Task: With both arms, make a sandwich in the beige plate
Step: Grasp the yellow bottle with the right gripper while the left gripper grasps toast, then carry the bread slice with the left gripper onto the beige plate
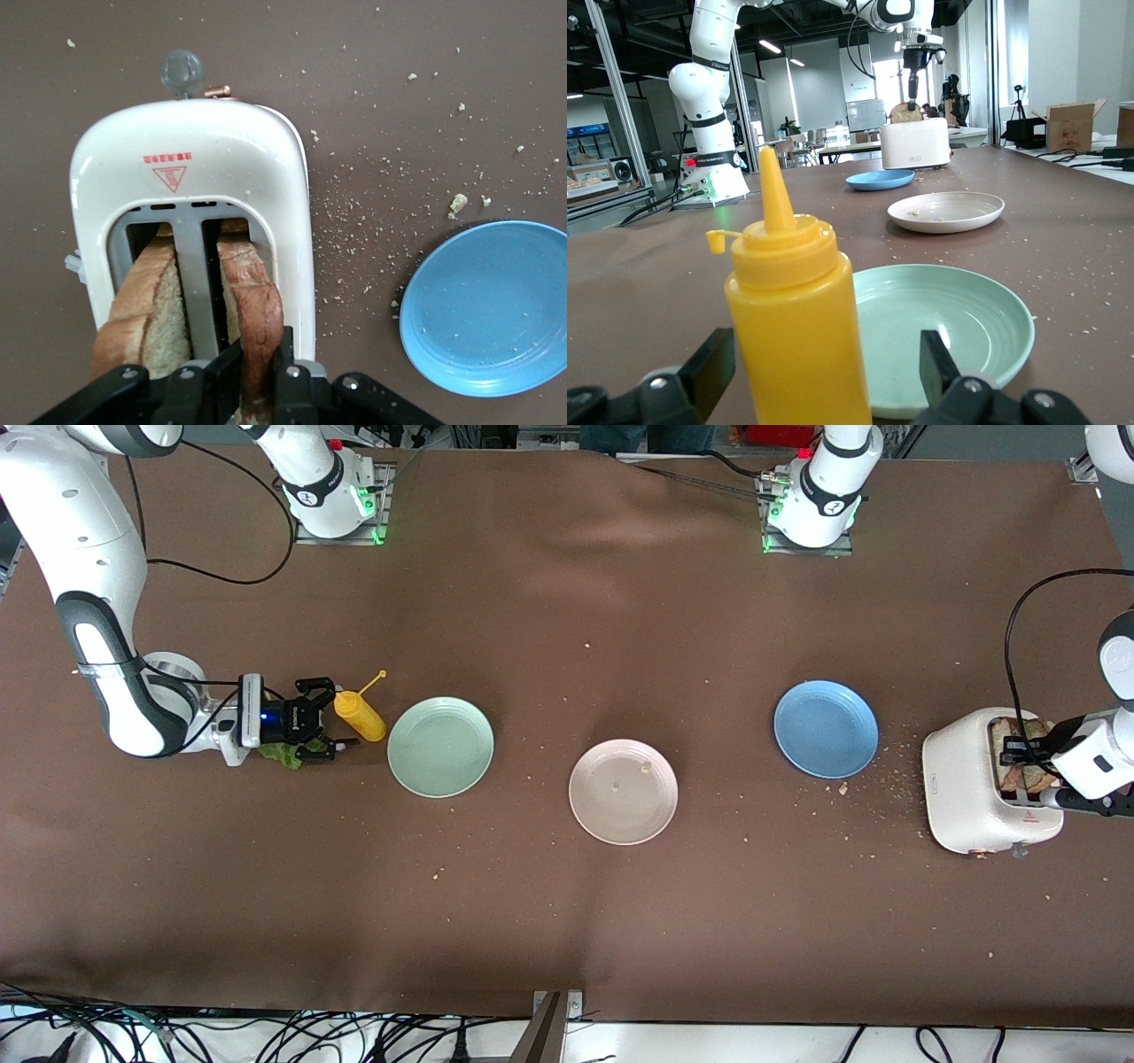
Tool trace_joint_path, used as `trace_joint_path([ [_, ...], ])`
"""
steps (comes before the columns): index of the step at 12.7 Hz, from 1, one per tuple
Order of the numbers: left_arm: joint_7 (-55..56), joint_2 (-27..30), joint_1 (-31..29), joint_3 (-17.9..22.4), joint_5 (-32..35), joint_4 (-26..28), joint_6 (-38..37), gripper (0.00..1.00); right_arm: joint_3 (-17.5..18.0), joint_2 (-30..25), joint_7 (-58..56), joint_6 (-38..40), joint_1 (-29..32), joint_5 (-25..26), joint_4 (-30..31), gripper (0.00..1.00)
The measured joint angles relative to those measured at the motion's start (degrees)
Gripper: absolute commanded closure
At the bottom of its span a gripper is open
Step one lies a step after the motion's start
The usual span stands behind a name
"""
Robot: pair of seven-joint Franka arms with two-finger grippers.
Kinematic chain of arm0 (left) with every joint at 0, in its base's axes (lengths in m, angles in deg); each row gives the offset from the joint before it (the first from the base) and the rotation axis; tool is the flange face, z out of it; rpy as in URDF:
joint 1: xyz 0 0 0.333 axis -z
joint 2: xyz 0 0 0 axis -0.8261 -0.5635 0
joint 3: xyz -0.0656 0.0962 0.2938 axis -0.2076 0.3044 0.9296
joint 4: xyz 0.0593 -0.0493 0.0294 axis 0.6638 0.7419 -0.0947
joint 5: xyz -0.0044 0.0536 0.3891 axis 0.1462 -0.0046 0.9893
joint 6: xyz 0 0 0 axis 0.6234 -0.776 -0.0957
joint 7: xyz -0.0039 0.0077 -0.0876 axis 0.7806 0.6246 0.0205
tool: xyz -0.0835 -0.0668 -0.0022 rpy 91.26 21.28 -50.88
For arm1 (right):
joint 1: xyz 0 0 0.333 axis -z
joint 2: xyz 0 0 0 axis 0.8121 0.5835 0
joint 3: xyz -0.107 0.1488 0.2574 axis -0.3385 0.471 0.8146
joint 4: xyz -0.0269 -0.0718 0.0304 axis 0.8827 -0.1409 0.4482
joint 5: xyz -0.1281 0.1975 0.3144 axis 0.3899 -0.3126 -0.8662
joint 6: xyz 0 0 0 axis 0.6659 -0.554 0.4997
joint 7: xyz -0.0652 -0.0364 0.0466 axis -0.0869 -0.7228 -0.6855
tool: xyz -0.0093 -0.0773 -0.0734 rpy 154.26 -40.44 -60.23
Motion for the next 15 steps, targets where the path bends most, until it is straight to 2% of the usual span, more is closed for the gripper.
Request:
trace_joint_path([
  [1, -1.47, -0.01, -0.07, 0.09, 0.00, -1.61, -1.21, 1.00, 0.11, 0.59, 0.00, 0.07, -0.06, -0.96, 0.01, 0.83],
  [2, -2.36, 0.02, -0.10, 0.11, 0.00, -3.40, -2.69, 1.00, 0.13, 1.19, 0.00, 0.10, -0.25, -1.59, -0.01, 1.00],
  [5, -3.34, 0.14, -0.02, -0.08, -0.01, -9.12, -8.56, 1.00, 0.19, 1.96, -0.01, 0.18, -0.50, -2.30, -0.17, 1.00],
  [7, -3.44, 0.24, 0.81, -0.93, -0.14, -14.22, -15.64, 1.00, 0.08, 1.89, 1.99, 0.15, -0.47, -2.30, -0.73, 1.00],
  [10, -3.34, 0.30, 5.84, -2.15, -2.14, -18.24, -22.04, 1.00, -0.07, -1.17, 13.95, 0.12, -0.45, -1.12, -2.54, 1.00],
  [13, -0.50, -1.16, 10.72, -2.33, -14.65, -17.84, -22.60, 1.00, -0.05, -9.30, 30.23, -1.49, -0.92, 4.72, -5.23, 1.00],
  [15, 4.54, -4.44, 13.60, -2.48, -24.35, -17.60, -22.62, 1.00, -0.03, -13.56, 36.92, -2.59, -1.93, 7.43, -6.36, 1.00],
])
